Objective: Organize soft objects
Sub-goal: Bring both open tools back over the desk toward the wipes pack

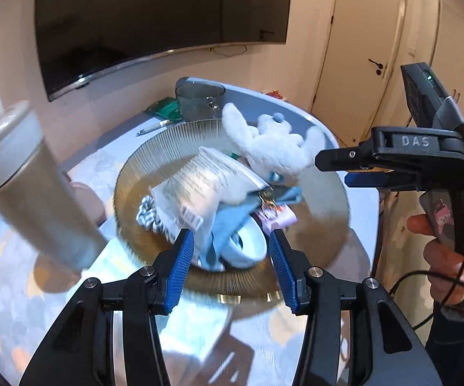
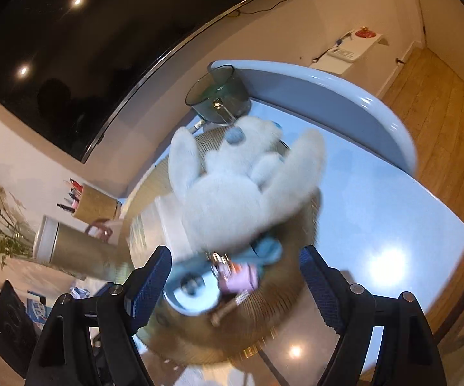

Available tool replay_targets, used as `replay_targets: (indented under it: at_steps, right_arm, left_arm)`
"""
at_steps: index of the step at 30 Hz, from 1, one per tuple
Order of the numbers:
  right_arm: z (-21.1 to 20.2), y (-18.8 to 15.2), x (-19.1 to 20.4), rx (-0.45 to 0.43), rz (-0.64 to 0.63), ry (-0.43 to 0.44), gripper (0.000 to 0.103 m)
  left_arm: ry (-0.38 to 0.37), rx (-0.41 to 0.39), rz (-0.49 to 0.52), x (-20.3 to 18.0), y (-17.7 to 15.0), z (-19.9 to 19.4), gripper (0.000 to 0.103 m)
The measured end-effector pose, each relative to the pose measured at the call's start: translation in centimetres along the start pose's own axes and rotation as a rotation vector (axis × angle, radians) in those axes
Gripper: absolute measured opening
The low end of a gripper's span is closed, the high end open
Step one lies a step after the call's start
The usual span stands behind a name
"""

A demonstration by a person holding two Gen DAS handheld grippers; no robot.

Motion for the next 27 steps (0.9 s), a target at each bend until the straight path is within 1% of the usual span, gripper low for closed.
replay_targets:
  at_steps: [2, 5, 9, 13, 16, 19, 22, 24, 27]
  right_arm:
    - [-0.6, -1.3, -0.1, -0.004, -0.01, -0.014, 0.081]
    - [-1.2, -3.2, 0.8, -0.001, -0.04, -0.021, 0.081]
    - [-1.9, -5.6, 3.9, -0.006, -0.129, -0.012, 0.081]
    - [-0.9, -8.3, 8.4, 0.039, -0.235, 0.028, 0.081]
    - [0.7, -10.6, 12.0, 0.082, -0.319, 0.04, 0.081]
    - [3.0, -12.7, 15.5, 0.145, -0.382, 0.072, 0.081]
    - [5.6, -15.2, 19.4, 0.205, -0.47, 0.075, 0.081]
    - [7.5, -16.8, 21.6, 0.251, -0.526, 0.074, 0.081]
    - [10.4, -18.4, 24.3, 0.313, -0.577, 0.072, 0.081]
  left_arm:
    - [0.018, -0.029, 0.005, -0.1, -1.3, -1.8, 0.047]
    - [0.023, -0.062, -0.005, 0.5, -2.9, -3.9, 0.047]
    - [0.023, -0.101, -0.064, 2.0, -5.2, -6.8, 0.047]
    - [0.081, -0.127, -0.112, 4.6, -8.4, -9.6, 0.047]
    - [0.133, -0.144, -0.17, 7.6, -10.9, -11.6, 0.047]
    - [0.171, -0.168, -0.263, 11.3, -13.8, -14.0, 0.048]
    - [0.222, -0.202, -0.402, 16.2, -16.9, -16.2, 0.067]
    - [0.262, -0.234, -0.49, 19.5, -18.9, -17.6, 0.067]
    - [0.32, -0.236, -0.608, 24.7, -21.4, -18.7, 0.067]
Point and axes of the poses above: each gripper's, at about its wrist camera, not at the fingertips, and z roughly the way its jaws point, x to its left, y to its top, the point moved 5 cm from there along z, roughly the way its jaws point, and after that the axes turned 10 degrees about x, right-handed, at the moved point
